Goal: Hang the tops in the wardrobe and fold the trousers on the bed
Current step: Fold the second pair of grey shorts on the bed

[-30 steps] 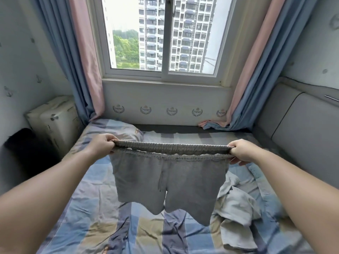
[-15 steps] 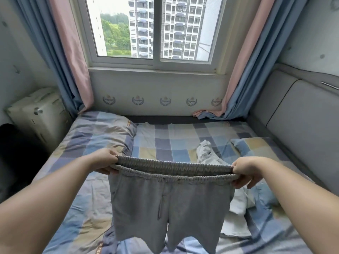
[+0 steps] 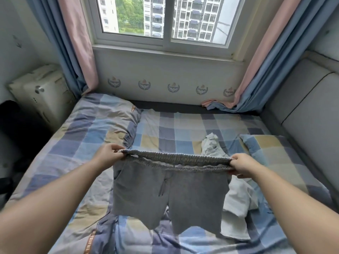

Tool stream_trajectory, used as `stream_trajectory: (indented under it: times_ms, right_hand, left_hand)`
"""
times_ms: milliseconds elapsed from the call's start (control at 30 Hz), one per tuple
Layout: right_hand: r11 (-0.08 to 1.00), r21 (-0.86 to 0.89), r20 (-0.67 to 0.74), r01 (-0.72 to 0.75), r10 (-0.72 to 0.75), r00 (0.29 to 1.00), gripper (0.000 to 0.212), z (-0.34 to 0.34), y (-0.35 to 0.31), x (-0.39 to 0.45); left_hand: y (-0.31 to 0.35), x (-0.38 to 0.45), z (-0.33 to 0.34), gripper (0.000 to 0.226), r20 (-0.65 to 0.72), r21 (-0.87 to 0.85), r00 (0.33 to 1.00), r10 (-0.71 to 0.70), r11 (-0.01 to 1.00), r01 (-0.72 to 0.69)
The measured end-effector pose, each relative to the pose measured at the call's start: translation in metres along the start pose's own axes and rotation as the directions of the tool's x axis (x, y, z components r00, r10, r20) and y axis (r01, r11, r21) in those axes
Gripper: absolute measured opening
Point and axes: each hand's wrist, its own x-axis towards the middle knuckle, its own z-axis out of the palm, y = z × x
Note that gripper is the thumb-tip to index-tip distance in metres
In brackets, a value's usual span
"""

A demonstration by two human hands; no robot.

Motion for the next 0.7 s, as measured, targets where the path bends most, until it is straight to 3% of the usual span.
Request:
stream_trajectory:
  times_ms: [367,700]
  right_hand:
    - [0.999,0.044,0.003,-0.002,0.002,1.000,0.025,0.015,0.015,-0.040]
    - [0.997,0.046,0.123,-0.067,0.061,0.991,0.025,0.072,0.090,-0.103]
  left_hand:
    - [-0.009,-0.025,-0.009,0.020,0.001,-0.035,1.000,0.016,0.999,-0.016]
    - [-0.066,-0.124,0.004,0.017,0.061,-0.046,0.994,-0.085,0.995,0.088]
